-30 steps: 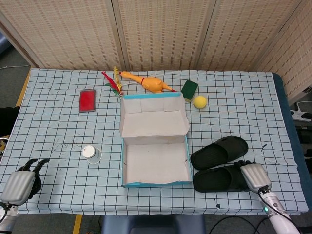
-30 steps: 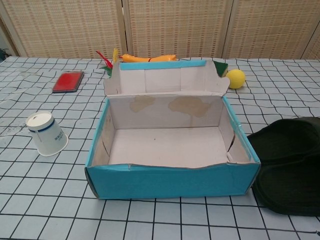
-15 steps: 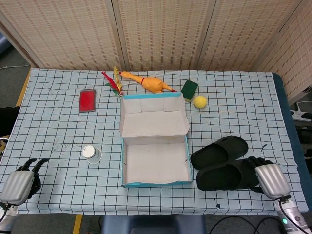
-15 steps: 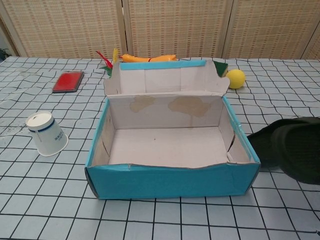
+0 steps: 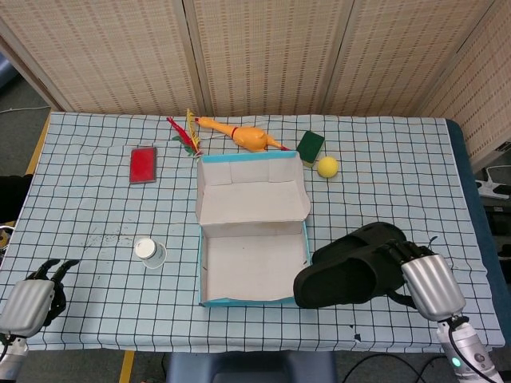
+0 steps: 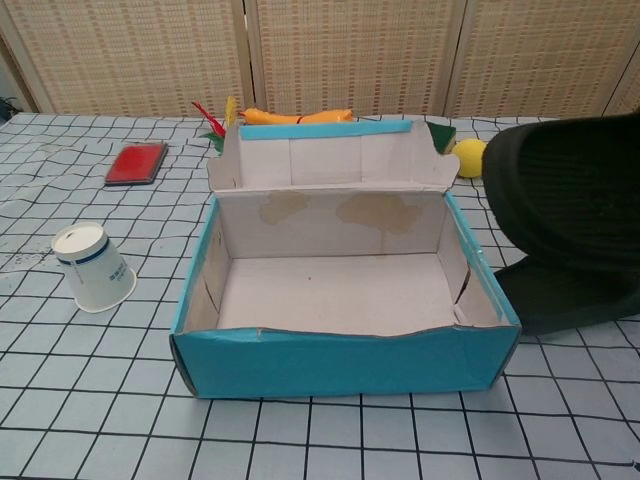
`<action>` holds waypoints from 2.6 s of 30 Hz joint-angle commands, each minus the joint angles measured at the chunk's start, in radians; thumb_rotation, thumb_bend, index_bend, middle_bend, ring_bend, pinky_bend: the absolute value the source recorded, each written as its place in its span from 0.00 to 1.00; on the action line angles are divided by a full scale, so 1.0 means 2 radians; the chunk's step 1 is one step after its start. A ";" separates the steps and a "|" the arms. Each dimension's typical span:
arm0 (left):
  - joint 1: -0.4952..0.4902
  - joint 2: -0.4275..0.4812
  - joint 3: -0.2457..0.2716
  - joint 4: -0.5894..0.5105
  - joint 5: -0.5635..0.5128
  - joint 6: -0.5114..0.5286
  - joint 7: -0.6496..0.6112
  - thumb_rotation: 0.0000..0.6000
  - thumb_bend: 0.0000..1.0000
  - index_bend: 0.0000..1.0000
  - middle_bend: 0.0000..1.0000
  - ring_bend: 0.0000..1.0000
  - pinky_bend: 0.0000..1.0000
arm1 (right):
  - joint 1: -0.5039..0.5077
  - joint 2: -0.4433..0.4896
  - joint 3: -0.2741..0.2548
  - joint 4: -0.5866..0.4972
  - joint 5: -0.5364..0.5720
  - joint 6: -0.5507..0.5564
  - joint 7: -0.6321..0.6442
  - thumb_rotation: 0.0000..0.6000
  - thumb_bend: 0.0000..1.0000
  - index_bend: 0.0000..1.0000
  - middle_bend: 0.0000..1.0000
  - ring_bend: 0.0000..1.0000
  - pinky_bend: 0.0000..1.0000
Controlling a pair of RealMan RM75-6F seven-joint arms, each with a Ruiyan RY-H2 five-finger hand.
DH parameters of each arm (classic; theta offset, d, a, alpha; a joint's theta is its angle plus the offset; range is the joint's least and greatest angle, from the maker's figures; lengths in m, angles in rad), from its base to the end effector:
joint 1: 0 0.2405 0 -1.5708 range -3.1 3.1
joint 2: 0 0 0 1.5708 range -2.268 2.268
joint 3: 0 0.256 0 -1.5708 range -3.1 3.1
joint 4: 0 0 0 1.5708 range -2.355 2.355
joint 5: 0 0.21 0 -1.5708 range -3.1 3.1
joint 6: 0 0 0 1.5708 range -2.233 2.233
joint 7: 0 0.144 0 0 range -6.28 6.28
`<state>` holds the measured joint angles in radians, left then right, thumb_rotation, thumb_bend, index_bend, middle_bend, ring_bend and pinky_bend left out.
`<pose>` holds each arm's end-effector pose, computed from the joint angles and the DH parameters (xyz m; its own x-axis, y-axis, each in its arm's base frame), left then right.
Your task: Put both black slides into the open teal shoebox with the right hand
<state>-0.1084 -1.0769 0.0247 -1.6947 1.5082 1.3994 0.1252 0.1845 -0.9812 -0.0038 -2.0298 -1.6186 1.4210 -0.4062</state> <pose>-0.3036 0.1696 0.1434 0.4767 0.1503 0.8661 0.8787 -0.0546 -0.4742 -0.2065 -0.1824 0.1520 0.5294 -0.0251 0.8480 -0.8230 -0.2579 0.5062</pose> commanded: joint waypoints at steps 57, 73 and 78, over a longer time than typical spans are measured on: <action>0.005 0.005 -0.004 -0.001 0.000 0.006 -0.004 1.00 0.37 0.18 0.04 0.15 0.41 | 0.309 -0.290 0.133 0.016 0.479 -0.068 -0.244 1.00 0.05 0.71 0.56 0.44 0.52; 0.004 0.007 -0.004 -0.003 -0.004 0.003 -0.005 1.00 0.37 0.18 0.04 0.15 0.41 | 0.337 -0.333 0.136 0.057 0.512 -0.057 -0.233 1.00 0.05 0.71 0.56 0.44 0.53; 0.004 0.008 -0.004 -0.004 -0.004 0.003 -0.008 1.00 0.37 0.18 0.04 0.15 0.41 | 0.343 -0.351 0.131 0.081 0.515 -0.057 -0.233 1.00 0.05 0.71 0.56 0.44 0.52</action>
<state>-0.1001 -1.0601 0.0163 -1.7020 1.5002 1.4046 0.1096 0.8668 -1.6739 0.2632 -1.8765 -0.5918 1.3079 -0.8724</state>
